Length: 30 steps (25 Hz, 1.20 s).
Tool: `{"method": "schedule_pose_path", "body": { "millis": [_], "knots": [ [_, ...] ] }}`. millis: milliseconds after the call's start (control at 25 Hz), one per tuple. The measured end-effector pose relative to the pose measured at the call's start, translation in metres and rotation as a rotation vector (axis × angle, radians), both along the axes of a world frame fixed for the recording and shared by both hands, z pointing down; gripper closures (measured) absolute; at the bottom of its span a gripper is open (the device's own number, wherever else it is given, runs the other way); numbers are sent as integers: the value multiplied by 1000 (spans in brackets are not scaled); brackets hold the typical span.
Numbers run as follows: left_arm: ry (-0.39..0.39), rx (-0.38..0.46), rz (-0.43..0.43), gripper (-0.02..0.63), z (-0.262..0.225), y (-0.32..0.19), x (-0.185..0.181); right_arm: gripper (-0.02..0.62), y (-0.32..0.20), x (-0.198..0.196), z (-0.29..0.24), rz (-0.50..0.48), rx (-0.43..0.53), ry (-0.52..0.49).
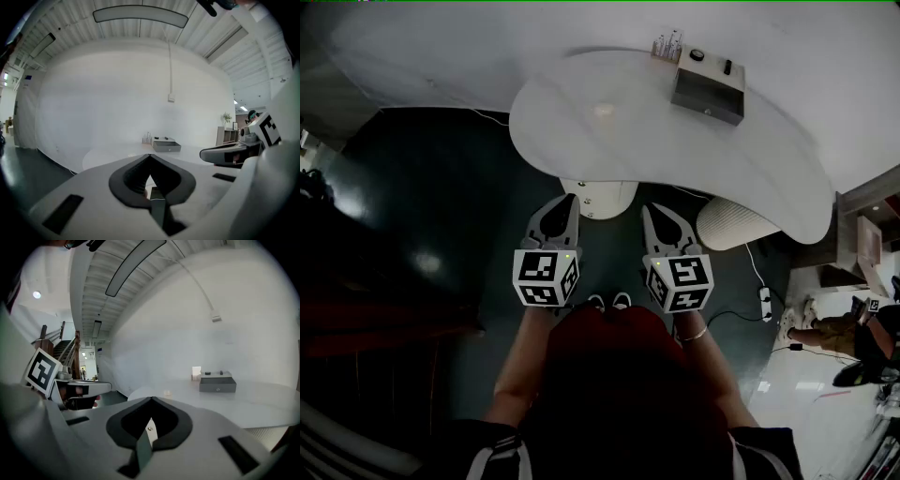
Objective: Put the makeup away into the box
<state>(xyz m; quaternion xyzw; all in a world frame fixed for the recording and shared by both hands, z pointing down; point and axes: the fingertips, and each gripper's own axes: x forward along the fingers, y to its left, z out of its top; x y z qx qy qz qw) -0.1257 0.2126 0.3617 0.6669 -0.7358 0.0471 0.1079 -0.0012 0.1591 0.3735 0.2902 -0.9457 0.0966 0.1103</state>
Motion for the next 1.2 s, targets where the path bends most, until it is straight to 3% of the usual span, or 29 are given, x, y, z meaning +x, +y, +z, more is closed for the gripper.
{"method": "schedule_pose_path", "body": {
  "millis": [600, 1040, 1200],
  "knots": [
    [-49, -9, -35, 583, -7, -18, 20, 580, -14, 17, -1, -71, 13, -16],
    [-58, -4, -60, 583, -9, -42, 9, 580, -39, 11, -12, -58, 16, -61],
    [-26, 4, -63, 583, -3, -56, -1, 580, -51, 3, -7, -49, -1, -57]
  ]
}}
